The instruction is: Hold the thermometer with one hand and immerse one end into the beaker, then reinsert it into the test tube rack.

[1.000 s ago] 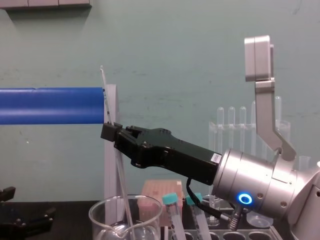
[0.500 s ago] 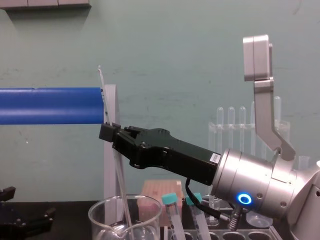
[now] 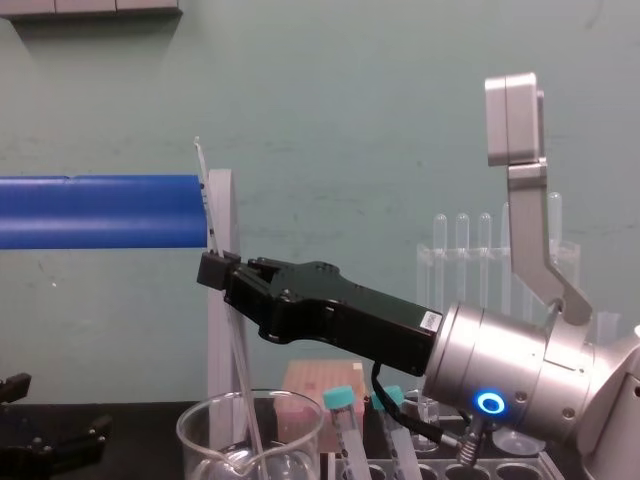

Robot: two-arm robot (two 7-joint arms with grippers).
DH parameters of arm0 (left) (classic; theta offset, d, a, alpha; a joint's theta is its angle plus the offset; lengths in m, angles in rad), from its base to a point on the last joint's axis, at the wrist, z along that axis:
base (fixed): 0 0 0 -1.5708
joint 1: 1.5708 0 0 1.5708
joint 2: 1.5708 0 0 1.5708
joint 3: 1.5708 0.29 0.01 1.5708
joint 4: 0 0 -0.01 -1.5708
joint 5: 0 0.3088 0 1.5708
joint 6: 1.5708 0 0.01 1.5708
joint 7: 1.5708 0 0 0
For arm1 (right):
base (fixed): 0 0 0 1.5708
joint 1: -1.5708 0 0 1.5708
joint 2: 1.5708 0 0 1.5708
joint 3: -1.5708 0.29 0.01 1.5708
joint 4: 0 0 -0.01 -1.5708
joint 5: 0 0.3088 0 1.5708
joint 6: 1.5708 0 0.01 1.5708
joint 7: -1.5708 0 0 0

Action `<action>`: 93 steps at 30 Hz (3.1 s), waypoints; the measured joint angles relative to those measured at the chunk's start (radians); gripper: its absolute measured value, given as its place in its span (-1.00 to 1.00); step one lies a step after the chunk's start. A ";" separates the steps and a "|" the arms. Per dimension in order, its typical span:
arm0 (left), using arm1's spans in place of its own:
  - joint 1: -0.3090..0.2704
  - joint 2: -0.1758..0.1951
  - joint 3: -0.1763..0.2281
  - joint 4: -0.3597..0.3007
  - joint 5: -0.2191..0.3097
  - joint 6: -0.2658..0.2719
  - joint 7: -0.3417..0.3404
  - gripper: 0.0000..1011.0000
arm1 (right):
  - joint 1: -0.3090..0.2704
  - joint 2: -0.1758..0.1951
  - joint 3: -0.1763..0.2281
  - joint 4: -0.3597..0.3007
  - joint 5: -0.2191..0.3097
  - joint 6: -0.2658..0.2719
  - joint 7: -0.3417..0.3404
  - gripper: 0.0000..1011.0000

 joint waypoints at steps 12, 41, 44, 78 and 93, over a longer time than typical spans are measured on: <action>0.000 0.000 0.000 0.000 0.000 0.000 0.000 0.99 | -0.004 0.004 -0.001 -0.005 0.003 0.004 -0.001 -0.89; 0.000 0.000 0.000 0.000 0.000 0.000 0.000 0.99 | -0.007 0.006 -0.003 -0.006 0.005 0.008 -0.002 -0.89; 0.000 0.000 0.000 0.000 0.000 0.000 0.000 0.99 | -0.007 0.006 -0.004 -0.006 0.005 0.008 -0.001 -0.89; 0.000 0.000 0.000 0.000 0.000 0.000 0.000 0.99 | 0.006 0.011 0.021 -0.045 0.034 0.021 0.000 -0.89; 0.000 0.000 0.000 0.000 0.000 0.000 0.000 0.99 | 0.015 0.133 0.177 -0.418 0.236 0.116 -0.020 -0.89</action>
